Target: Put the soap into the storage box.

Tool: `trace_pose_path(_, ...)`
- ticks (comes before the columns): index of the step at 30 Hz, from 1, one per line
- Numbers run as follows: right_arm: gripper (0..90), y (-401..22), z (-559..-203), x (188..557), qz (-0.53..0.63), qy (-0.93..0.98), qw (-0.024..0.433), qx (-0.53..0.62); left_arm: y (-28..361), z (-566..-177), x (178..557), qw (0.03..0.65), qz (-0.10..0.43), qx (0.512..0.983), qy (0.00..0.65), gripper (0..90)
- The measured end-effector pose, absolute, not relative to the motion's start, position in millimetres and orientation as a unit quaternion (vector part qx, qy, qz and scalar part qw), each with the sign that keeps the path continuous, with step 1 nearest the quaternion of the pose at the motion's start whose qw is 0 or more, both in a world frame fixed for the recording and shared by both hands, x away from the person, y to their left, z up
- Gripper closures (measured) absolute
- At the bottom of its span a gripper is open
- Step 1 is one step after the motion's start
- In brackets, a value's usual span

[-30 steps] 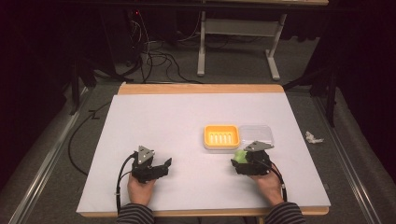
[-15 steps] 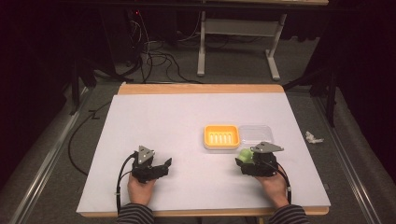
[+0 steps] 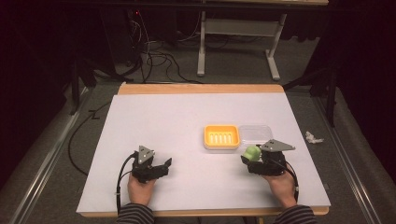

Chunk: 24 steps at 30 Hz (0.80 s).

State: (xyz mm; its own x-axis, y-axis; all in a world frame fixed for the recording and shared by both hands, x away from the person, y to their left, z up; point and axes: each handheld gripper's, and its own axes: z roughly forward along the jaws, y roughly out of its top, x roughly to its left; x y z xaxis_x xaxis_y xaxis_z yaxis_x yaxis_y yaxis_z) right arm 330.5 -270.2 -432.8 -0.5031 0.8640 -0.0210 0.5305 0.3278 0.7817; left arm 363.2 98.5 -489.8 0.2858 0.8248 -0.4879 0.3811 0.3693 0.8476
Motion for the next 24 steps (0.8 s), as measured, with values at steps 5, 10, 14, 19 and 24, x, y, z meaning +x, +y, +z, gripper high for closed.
trace_pose_path(5,25.0,-274,-422,331,0.38,0.781,0.228,0.441,98,-490,363,0.603,0.184,0.528,0.569,21.0)
trace_pose_path(10,25.0,-277,-412,335,0.394,0.777,0.224,0.438,98,-490,363,0.603,0.186,0.529,0.567,21.0)
trace_pose_path(14,25.0,-277,-407,339,0.398,0.776,0.216,0.438,98,-490,363,0.603,0.185,0.53,0.567,21.0)
trace_pose_path(19,25.0,-275,-400,344,0.404,0.776,0.212,0.436,98,-490,363,0.603,0.187,0.529,0.567,21.0)
trace_pose_path(24,25.0,-273,-394,350,0.413,0.775,0.209,0.431,98,-490,363,0.603,0.186,0.529,0.568,21.0)
